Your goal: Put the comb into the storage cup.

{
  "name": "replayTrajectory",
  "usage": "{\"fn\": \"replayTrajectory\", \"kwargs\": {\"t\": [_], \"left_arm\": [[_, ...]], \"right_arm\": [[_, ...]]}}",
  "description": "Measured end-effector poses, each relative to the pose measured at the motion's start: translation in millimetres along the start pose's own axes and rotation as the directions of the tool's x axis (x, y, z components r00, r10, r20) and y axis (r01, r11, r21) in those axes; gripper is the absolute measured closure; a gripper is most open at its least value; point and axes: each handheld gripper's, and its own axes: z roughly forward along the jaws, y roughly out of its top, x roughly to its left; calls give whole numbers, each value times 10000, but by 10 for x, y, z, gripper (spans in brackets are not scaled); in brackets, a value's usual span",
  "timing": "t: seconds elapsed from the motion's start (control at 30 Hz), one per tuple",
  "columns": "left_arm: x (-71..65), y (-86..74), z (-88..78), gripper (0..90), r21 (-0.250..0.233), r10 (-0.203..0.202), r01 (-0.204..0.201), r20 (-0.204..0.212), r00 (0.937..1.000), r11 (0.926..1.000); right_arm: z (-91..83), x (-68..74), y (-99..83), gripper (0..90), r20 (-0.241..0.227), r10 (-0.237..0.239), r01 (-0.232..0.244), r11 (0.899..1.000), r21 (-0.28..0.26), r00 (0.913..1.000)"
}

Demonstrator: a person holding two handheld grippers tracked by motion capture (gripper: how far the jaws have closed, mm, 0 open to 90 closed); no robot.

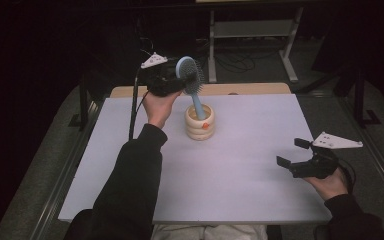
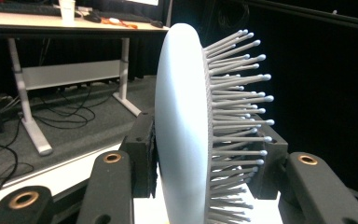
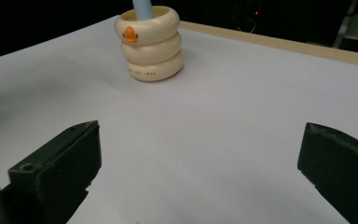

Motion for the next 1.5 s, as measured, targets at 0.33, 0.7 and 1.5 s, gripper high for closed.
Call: {"fn": "replayTrajectory", "kwargs": {"t": [0.33,0.7,1.5], "left_arm": [[49,-139,14,525,-24,-180,180,62,9998,9998],[86,-281,22,522,-6,-342,342,67,9994,9994],[231,-614,140,510,-30,-1662,1661,-90,9861,9861]], "right_arm": [[23,49,-94,0,-36,-157,158,9991,387,9999],[30,56,-120,0,-26,-209,210,9986,482,9998],[13,38,-136,0,-31,-55,56,9993,358,10000]]}}
